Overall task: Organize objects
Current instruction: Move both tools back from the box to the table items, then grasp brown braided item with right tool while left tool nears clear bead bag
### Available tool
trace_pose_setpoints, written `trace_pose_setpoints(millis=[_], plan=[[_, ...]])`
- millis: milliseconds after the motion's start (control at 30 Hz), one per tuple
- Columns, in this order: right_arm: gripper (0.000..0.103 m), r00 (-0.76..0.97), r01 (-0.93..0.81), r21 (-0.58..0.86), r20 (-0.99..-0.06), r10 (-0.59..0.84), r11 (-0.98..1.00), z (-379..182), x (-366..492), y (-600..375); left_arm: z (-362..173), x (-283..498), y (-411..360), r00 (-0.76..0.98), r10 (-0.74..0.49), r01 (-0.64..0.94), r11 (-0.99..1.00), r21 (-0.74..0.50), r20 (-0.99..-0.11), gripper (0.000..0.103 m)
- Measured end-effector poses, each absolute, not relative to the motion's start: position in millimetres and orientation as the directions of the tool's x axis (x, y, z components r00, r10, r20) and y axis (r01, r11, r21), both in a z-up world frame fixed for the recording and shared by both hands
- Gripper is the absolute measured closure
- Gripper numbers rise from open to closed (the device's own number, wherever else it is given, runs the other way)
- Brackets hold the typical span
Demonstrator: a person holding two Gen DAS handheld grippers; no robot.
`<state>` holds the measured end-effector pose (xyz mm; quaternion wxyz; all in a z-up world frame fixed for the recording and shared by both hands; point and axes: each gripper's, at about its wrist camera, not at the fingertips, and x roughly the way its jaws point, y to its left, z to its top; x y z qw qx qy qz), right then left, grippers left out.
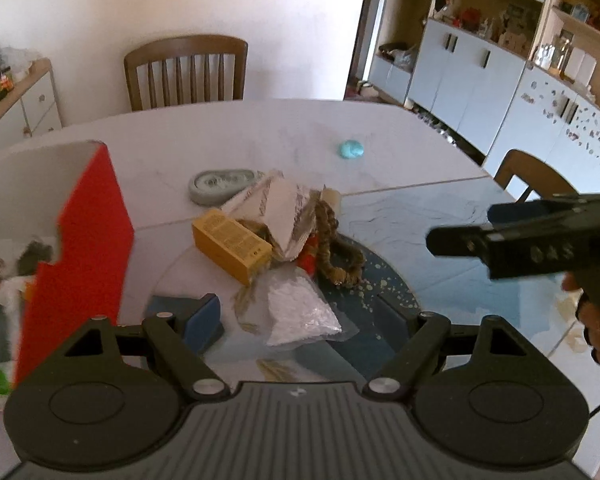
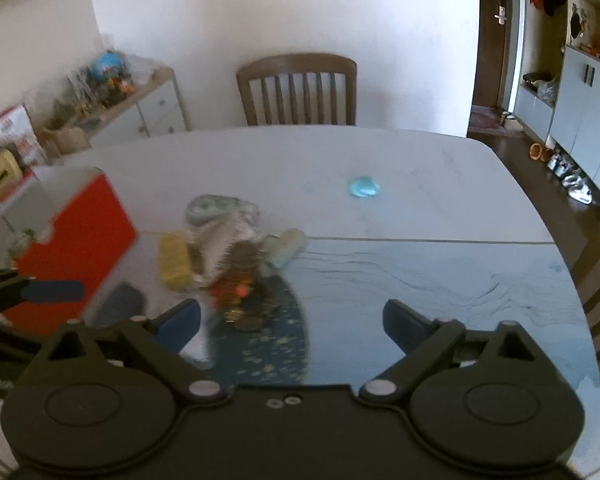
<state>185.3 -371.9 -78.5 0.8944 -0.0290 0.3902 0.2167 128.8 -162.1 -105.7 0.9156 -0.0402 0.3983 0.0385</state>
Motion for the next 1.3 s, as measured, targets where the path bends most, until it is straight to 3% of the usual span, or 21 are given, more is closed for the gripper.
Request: trace_pose_setpoints(millis=[167, 600, 800, 967, 1300], plan=[[0.022, 0.556, -0.414, 0.139, -0.744, 0.371, 0.899, -104, 213, -371, -124, 142, -171, 0.680, 0.058, -0.105, 0.994, -0.018, -0.731, 0.020], [0.045, 0.477, -0.489, 0.142, -0.782, 0.400, 0.861, -136, 242, -342, -156, 166, -174, 0.625, 0.139, -0.175, 0.984, 0.036, -0.768, 0.020], [0.063, 0.465, -0.513, 0.131, -0.788, 0.403, 0.848, -140, 245, -332, -161, 167, -175, 0.625, 0.154, -0.185, 0.982, 0.046, -0.765, 0.021], [0.076, 0.458, -0.534, 0.122, -0.790, 0.407, 0.837, -143, 243, -324, -164, 169, -175, 0.621, 0.146, -0.178, 0.983, 0.043, -0.770, 0.033], [0.093, 0.461, -0.567, 0.058, -0.804, 0.375, 0.822, -143, 236, -309, -162, 171, -179, 0.624, 0.140, -0.158, 0.986, 0.052, -0.768, 0.058]])
